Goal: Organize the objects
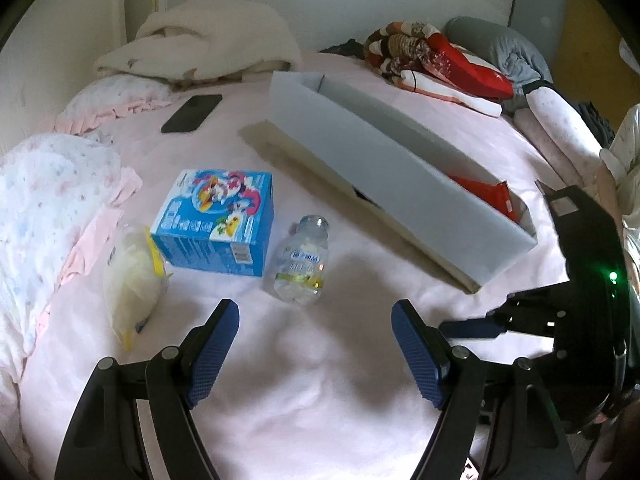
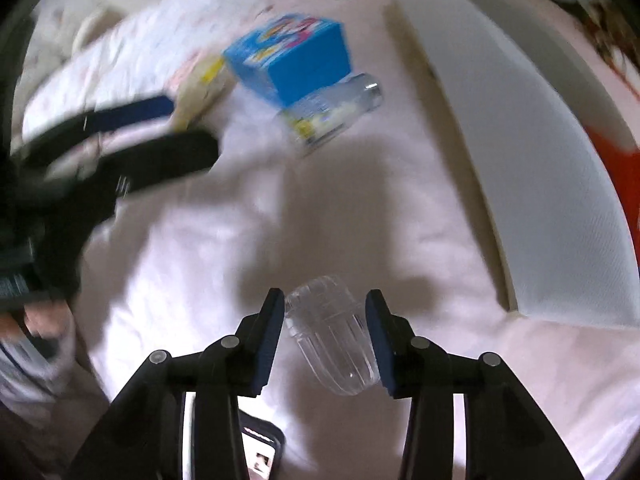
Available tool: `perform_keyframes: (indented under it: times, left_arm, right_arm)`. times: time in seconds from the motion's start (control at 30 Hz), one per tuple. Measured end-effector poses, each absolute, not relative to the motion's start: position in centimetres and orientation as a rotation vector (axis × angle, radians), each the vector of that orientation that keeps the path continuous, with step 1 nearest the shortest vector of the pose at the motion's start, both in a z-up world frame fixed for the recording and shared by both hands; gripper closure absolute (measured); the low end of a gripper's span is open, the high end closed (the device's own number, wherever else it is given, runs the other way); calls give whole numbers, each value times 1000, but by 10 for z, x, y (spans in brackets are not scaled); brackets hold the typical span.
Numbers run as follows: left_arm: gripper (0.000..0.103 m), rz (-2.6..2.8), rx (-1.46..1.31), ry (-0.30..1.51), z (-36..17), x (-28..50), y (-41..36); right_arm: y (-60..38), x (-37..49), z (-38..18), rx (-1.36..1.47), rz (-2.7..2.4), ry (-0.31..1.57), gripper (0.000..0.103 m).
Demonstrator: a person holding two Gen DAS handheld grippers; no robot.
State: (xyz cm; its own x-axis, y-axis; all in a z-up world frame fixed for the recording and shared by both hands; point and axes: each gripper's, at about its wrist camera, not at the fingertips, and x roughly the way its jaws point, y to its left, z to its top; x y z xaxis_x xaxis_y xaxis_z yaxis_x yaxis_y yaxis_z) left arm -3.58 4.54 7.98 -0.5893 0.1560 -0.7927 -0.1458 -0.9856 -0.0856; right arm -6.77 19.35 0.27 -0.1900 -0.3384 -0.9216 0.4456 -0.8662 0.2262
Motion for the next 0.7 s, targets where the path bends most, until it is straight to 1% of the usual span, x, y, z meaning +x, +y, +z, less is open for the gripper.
perform_keyframes:
  times: [0.07, 0.1, 0.13, 0.17, 0.2, 0.23, 0.27, 0.33, 0.43, 0.47, 0.5, 0.53, 0.57, 0.6, 0.63, 0.67, 0.7]
  left_arm:
    - [26, 2681, -1293, -9, 91, -34, 49]
    - [26, 2693, -1266, 9, 99, -33, 53]
    - [28, 2717, -1227, 6, 107, -32, 54]
    - [28, 2739, -1185, -23, 118, -32, 53]
    - [28, 2745, -1162, -34, 127, -33, 55]
    - [28, 2753, -1140, -34, 136, -37, 58]
    - [28, 2760, -1130, -27, 142, -40, 62]
    - [28, 2774, -1106, 4, 150, -49, 75]
    - [28, 2763, -1100, 34, 156, -69, 97]
    - [28, 2757, -1102, 31, 156, -73, 102]
    - [28, 2749, -1112, 26, 154, -78, 106]
    - [28, 2743, -1136, 27, 151, -83, 111]
    - [28, 2741, -1158, 34, 148, -85, 113]
    - [28, 2738, -1187, 51, 143, -87, 114]
    - [28, 2732, -1220, 73, 137, -88, 116]
    - [28, 2730, -1242, 89, 132, -89, 115]
    - [28, 2727, -1267, 109, 126, -89, 115]
  right_arm:
    - [196, -64, 15, 1505, -2192, 156, 64]
    - [197, -60, 31, 1377, -2254, 142, 64]
    - [199, -58, 41, 1298, -2288, 121, 65]
    - [202, -55, 55, 1197, -2344, 93, 67]
    - [206, -52, 69, 1086, -2438, 109, 77]
    - [211, -51, 75, 1031, -2498, 91, 99]
    - [222, -52, 83, 966, -2571, 17, 97]
    - [244, -56, 88, 916, -2606, -113, 98]
    - [283, -64, 86, 854, -2597, -373, 98]
    - [283, -66, 87, 858, -2570, -416, 94]
    - [288, -70, 83, 885, -2517, -470, 94]
    - [286, -72, 80, 924, -2477, -488, 92]
    - [288, -70, 77, 986, -2437, -474, 87]
    - [282, -69, 73, 1063, -2398, -398, 81]
    - [272, -67, 73, 1113, -2385, -301, 68]
    - [259, -62, 70, 1153, -2387, -153, 62]
    - [252, -59, 69, 1159, -2395, -70, 62]
